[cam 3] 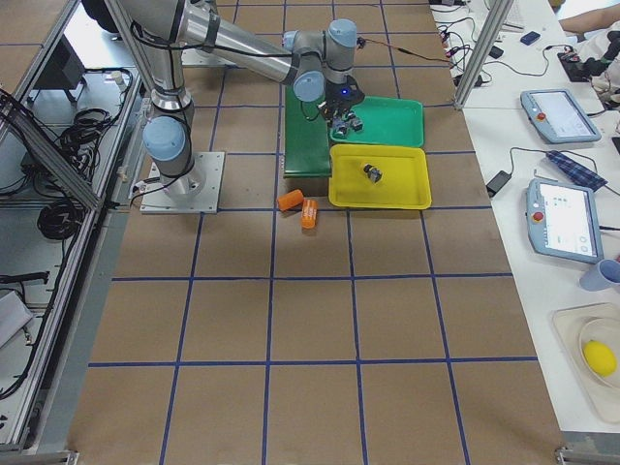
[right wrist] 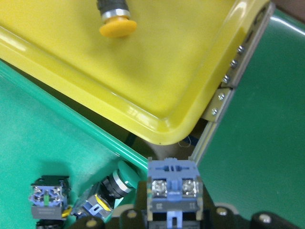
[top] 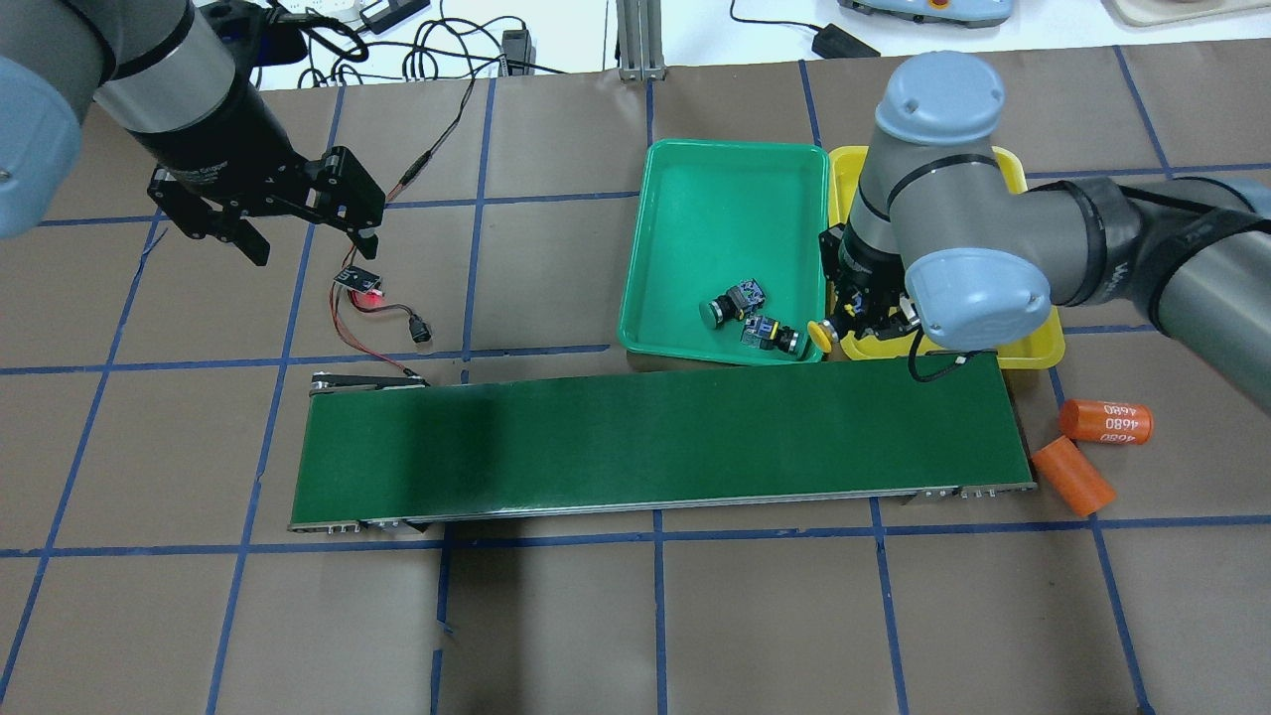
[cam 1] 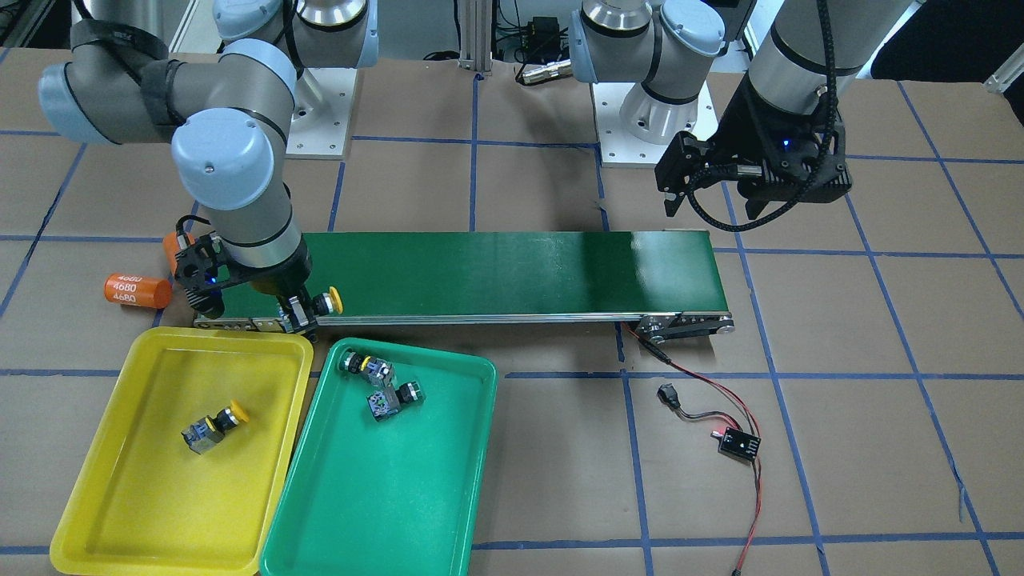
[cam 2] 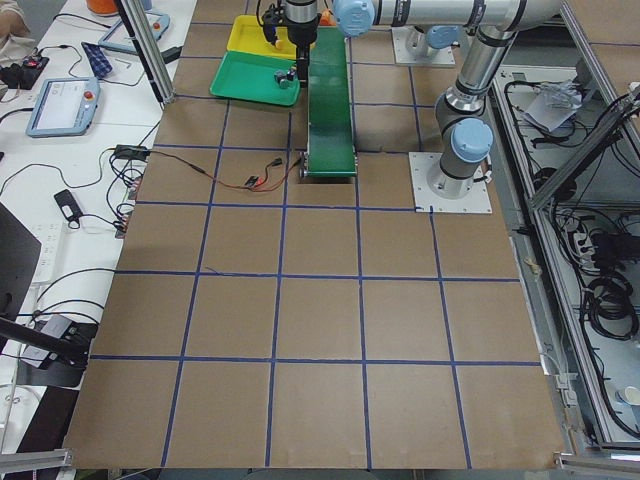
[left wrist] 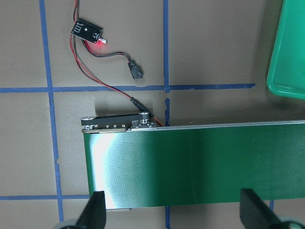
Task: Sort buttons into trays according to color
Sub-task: 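Lower the button into the yellow tray and open the right gripper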
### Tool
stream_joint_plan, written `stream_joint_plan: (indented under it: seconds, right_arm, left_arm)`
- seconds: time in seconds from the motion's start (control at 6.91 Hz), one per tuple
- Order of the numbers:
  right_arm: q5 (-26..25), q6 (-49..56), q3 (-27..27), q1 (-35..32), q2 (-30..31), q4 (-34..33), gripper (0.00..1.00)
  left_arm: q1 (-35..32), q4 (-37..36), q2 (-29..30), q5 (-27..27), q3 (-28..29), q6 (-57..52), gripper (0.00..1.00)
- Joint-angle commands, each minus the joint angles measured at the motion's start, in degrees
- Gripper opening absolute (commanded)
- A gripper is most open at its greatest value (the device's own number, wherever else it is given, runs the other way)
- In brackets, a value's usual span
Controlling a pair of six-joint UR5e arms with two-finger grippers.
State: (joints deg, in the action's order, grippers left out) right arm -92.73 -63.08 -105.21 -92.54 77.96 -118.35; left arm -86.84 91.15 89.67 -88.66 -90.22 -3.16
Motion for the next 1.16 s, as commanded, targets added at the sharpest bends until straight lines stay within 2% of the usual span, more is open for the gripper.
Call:
stream_joint_plan:
  seconds: [0.0,0.14,0.29,0.43,0.58,0.72,0.87,1.01]
  right_arm:
    - [-2.2,6.8,8.1,1.3,-6.8,0.0,0.0]
    - [-2.5,7.3,9.9,2.4,-9.9,-0.5,0.0]
    - [-2.5,14.3,10.9,4.1,-13.2,-3.3,0.0]
    - [-2.7,16.4,11.2,5.2,-15.1,-7.1,0.0]
    - [-2.6,16.4,11.6,5.3,-15.4,-7.4,0.0]
    - [-2.4,16.8,11.6,5.4,-15.6,-7.9,0.51]
    - [-2.5,17.0,11.5,5.5,-15.6,-8.3,0.79]
    - [-2.5,17.3,11.5,5.5,-15.5,-8.3,1.0]
  left_arm:
    - [0.0,0.0,0.3,0.0,0.4,0.0,1.0]
    - [0.0,0.0,0.3,0.1,0.6,0.0,1.0]
    - [0.0,0.0,0.2,0.1,0.3,0.0,1.0]
    - [0.1,0.1,0.1,0.1,0.3,0.0,1.0]
    - [0.1,0.0,-0.1,0.1,0.1,0.0,1.0]
    - [0.2,0.1,-0.2,0.1,0.0,0.0,1.0]
    - [0.2,0.0,-0.3,0.1,0.0,0.0,1.0]
    - [0.2,0.0,-0.3,0.1,0.0,0.0,1.0]
